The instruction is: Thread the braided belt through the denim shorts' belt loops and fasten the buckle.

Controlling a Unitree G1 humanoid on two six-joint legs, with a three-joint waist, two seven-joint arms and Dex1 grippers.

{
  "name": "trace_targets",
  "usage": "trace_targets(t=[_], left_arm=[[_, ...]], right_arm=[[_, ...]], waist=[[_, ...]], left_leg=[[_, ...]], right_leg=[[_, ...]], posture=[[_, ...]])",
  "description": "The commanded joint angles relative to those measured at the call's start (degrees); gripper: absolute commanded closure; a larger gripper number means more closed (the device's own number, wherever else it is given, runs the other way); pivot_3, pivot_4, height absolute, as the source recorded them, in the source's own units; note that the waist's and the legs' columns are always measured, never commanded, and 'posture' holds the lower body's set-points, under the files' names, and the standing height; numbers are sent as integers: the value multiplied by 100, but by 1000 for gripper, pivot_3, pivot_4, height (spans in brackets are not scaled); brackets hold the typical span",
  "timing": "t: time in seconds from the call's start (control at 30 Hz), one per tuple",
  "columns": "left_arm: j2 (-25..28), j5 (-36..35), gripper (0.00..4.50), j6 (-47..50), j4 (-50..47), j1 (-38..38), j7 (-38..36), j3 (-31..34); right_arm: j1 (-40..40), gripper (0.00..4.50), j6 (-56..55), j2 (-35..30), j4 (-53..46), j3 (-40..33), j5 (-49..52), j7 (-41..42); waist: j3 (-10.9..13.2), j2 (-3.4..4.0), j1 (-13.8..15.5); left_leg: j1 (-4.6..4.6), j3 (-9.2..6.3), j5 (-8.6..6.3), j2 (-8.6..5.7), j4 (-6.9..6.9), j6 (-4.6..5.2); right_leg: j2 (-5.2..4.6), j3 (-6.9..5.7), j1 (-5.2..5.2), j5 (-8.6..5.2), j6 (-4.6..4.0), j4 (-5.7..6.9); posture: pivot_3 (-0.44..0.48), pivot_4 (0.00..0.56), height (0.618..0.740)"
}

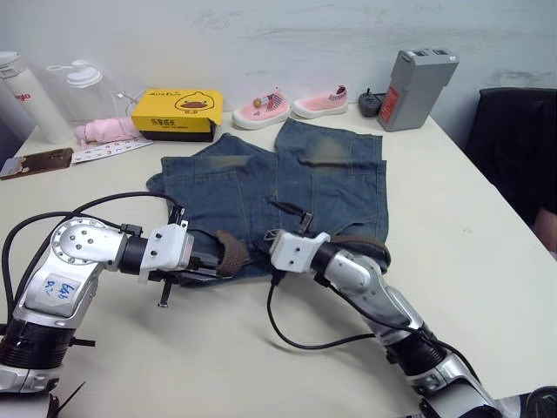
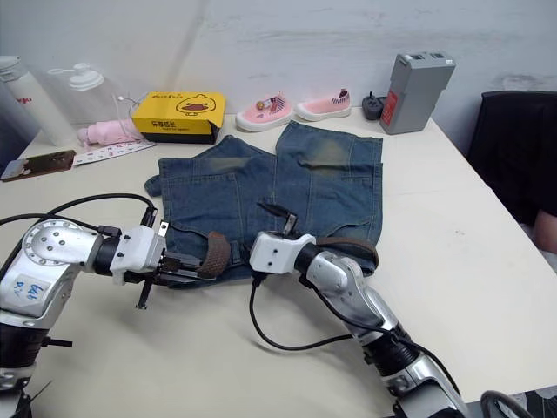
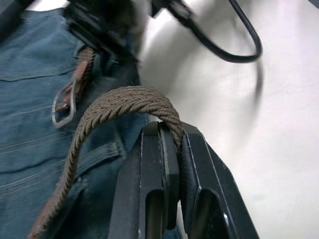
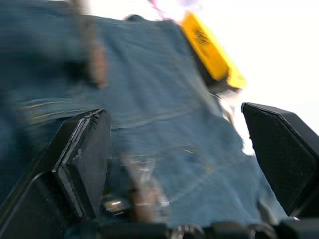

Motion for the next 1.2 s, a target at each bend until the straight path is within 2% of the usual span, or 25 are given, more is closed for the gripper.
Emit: trace_targets(t=[0.03,0.2,0.3,0.4,0.57,0.6,0.63,0.7,0.8,0.83,0.9,1.2], left_arm=[[37,-150,4484,30,-3,-152,-77,142],[-11,-204,4484,100,-53,-236,-53,156],[7,-253,4484,154,-150,-172,-67,157],[9,-252,4484,166,-194,-116,-80,144],[25,-263,4484,187,-228,-73,-81,177],[34,-273,4500,192,-232,-66,-87,189],[39,-280,4500,197,-236,-62,-90,197],[46,-287,4500,197,-226,-55,-112,202],[63,-287,4500,199,-225,-31,-152,204],[66,-287,4500,201,-223,-27,-161,207],[79,-289,4500,208,-211,-21,-176,221],[277,-218,4500,423,-42,-2,-278,217]], right_arm=[[-155,0,-703,-251,-32,52,-51,235],[-404,0,-1001,55,329,242,-191,209],[-708,0,-958,569,750,308,-390,-130],[-912,0,-936,958,1131,246,-415,-396],[-992,0,-923,1159,1488,-30,-261,-661],[-974,538,-942,1162,1496,-53,-228,-655],[-963,778,-959,1163,1504,-69,-203,-651],[-943,1679,-970,1187,1513,-80,-138,-625],[-938,3143,-973,1251,1514,-54,-148,-634],[-942,3762,-979,1259,1523,-49,-165,-647],[-943,4411,-984,1263,1540,-55,-209,-690],[-839,4411,-824,921,1431,-194,-557,-840]], waist=[[-2,-4,-2],[-10,-16,-25],[-9,-14,-32],[-9,-13,-30],[-9,-14,4],[-9,-13,3],[-8,-12,-3],[-8,-11,-24],[-10,-15,-56],[-11,-15,-68],[-11,-13,-106],[-10,-10,-150]], left_leg=[[0,0,-1,0,1,1],[0,4,-1,11,0,2],[1,6,-1,14,-1,2],[0,4,-1,12,0,1],[-1,-1,-5,4,14,-10],[-4,-4,-8,3,21,-9],[-4,-5,-12,-1,23,-4],[-4,-3,-16,-2,23,4],[-5,-3,-16,4,22,4],[-9,-3,-16,6,22,4],[-12,-3,-16,7,22,3],[-8,-4,-16,6,22,4]], right_leg=[[-1,0,1,0,0,0],[-3,-4,-1,-9,-12,-2],[1,-5,-5,-10,-14,2],[6,-2,-13,-10,-15,13],[6,12,-68,-7,-19,79],[6,12,-69,-6,-21,87],[6,14,-70,-6,-22,88],[6,14,-70,-5,-22,87],[6,10,-66,-5,-22,88],[6,9,-63,-5,-22,88],[6,9,-65,-5,-22,89],[8,8,-70,-5,-22,91]], posture=[[0,150,618],[0,150,618],[0,150,618],[0,150,618],[0,150,618],[0,150,618],[0,150,618],[0,150,618],[0,150,618],[0,150,618],[0,150,618],[0,150,618]])
